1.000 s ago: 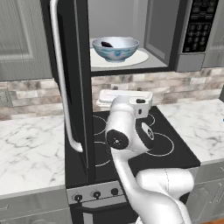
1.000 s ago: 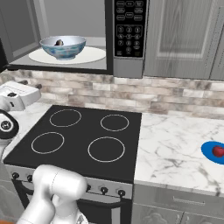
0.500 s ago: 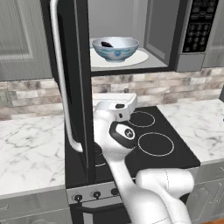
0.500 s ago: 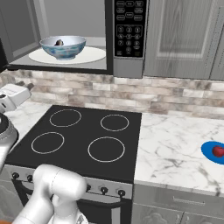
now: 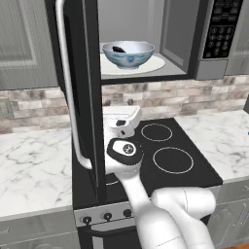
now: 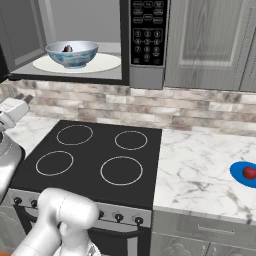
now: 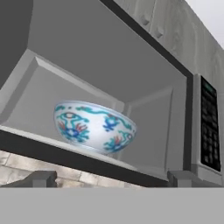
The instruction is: Remove the apple from the bowl and place it on the small plate. Then place the bowl with only the fish in the microwave, close the door, and press the start button to microwave the fish.
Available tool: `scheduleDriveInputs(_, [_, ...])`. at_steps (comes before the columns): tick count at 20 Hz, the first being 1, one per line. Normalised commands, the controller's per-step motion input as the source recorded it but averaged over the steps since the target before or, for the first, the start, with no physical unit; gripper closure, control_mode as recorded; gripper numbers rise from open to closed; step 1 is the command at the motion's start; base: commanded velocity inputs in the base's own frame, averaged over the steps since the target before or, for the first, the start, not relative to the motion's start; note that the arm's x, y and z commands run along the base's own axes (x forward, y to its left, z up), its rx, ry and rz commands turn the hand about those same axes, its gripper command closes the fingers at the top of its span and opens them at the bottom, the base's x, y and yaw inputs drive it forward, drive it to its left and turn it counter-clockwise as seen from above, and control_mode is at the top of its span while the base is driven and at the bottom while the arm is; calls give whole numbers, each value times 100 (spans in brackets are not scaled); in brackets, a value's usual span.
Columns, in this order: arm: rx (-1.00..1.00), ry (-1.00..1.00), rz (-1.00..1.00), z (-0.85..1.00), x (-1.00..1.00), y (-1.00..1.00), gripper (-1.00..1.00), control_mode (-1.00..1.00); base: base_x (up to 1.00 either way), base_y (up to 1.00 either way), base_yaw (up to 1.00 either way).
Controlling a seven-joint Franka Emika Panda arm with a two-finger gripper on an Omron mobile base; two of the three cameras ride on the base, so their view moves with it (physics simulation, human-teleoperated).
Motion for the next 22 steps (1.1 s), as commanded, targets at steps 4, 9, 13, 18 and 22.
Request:
scheduleDriveInputs(4, [-5, 0, 0, -18, 0, 46, -100, -100, 0, 0, 0])
scheduleDriveInputs(9, [-1, 0, -1, -20, 0, 52, -100, -100, 0, 0, 0])
scheduleDriveInputs(13, [0, 0, -1, -19, 0, 47, -100, -100, 0, 0, 0])
scheduleDriveInputs(18, [0, 0, 0, -17, -18, 7, -100, -100, 0, 0, 0])
scheduleDriveInputs(22, [0, 0, 0, -26, -5, 26, -100, -100, 0, 0, 0])
